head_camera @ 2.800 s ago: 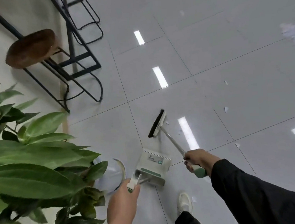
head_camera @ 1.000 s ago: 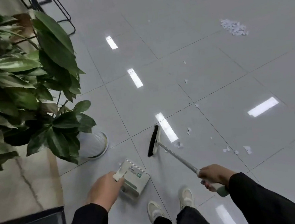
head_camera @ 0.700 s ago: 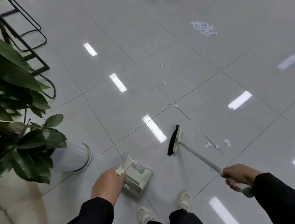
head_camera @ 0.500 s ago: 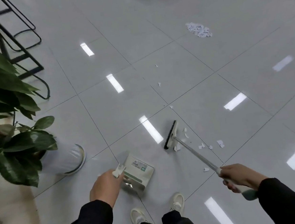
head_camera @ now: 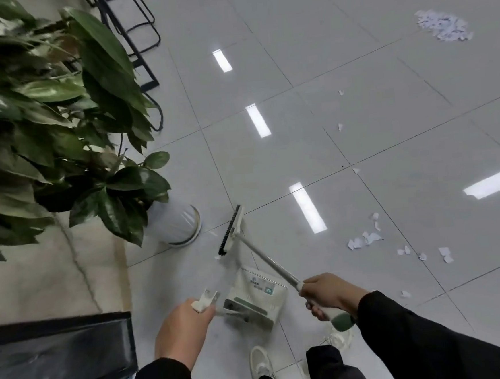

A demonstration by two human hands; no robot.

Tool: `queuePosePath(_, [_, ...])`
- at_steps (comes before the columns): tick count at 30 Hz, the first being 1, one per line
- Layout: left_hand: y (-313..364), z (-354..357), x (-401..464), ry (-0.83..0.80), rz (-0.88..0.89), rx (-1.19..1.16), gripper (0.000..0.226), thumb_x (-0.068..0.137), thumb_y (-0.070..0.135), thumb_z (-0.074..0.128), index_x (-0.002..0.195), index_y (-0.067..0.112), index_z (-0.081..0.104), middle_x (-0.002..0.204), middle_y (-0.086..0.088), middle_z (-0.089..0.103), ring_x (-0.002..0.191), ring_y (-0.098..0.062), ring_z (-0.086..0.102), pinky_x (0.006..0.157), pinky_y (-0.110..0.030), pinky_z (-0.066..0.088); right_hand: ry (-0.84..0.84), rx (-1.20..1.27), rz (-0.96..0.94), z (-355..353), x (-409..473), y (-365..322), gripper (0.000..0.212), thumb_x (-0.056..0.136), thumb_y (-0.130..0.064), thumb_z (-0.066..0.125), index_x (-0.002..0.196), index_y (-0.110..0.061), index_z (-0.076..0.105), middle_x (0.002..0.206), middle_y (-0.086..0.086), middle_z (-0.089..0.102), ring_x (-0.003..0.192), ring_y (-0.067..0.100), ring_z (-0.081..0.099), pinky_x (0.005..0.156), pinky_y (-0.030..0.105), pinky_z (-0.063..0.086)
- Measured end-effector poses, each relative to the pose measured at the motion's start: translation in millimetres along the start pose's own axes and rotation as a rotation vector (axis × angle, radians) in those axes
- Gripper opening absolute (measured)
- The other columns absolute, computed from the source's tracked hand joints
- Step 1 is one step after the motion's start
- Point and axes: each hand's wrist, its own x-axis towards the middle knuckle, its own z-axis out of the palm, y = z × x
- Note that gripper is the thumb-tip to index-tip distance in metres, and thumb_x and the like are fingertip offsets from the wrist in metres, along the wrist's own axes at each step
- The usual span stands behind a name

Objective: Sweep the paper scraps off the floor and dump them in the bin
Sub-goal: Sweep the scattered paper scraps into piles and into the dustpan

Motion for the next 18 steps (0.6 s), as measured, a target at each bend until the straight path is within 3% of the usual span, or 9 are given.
queuePosePath(4, [-46.9, -17.6, -7.7, -0.002, -0.031, 0.015, 0.051, 0.093, 0.065, 0.056, 0.065, 0.023, 0.053, 0.059, 0.002, 0.056, 0.058, -0.019, 0.051, 0.055, -0.031, 0.037, -0.052, -0.084, 0.04, 69.0, 27.2, 5.9, 0.007, 0.087, -0.003, 0.052, 0.082, -0.002, 0.056, 0.057, 0.014, 0.052, 0.042, 0.02, 0.046, 0.047, 0.024, 0.04])
queuePosePath(10, [-101.6, -39.2, -4.0, -0.064, 0.037, 0.155, 0.047, 0.097, 0.065, 0.049, 0.074, 0.025, 0.057, 0.071, 0.002, 0.063, 0.066, -0.013, 0.055, 0.057, -0.031, 0.039, 0.081, -0.275, 0.022, 127.5, 54.4, 35.5, 0.003, 0.089, -0.012, 0.062, 0.09, -0.009, 0.061, 0.062, 0.007, 0.061, 0.045, 0.017, 0.058, 0.044, 0.023, 0.048])
queuePosePath(18, [-117.9, -27.1, 9.8, -0.135, 0.151, 0.135, 0.038, 0.095, 0.056, 0.059, 0.071, 0.028, 0.053, 0.067, 0.005, 0.059, 0.063, -0.015, 0.055, 0.057, -0.03, 0.038, 0.282, -0.137, 0.107, 62.5, -11.1, 96.7, 0.008, 0.09, -0.001, 0.053, 0.088, 0.003, 0.06, 0.055, 0.013, 0.054, 0.041, 0.022, 0.047, 0.047, 0.028, 0.04])
